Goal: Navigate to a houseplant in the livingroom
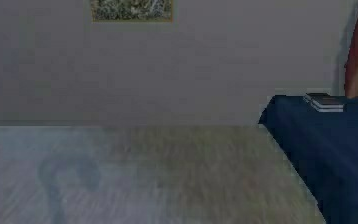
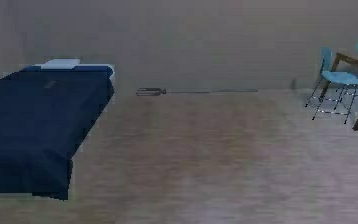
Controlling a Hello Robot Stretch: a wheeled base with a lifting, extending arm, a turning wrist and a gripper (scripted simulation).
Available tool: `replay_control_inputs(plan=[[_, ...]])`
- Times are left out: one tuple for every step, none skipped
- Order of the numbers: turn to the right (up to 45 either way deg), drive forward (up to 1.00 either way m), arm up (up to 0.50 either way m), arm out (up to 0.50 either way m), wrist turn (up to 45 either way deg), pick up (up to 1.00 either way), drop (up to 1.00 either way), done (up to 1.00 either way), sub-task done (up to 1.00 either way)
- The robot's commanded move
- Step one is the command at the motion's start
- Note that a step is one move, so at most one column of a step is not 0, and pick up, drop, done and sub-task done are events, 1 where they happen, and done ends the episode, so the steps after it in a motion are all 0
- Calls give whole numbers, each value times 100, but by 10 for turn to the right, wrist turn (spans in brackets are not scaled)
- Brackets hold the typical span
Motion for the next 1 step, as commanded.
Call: replay_control_inputs(plan=[[450, 0, 0, 0, 0, 0, 0, 0, 0]])
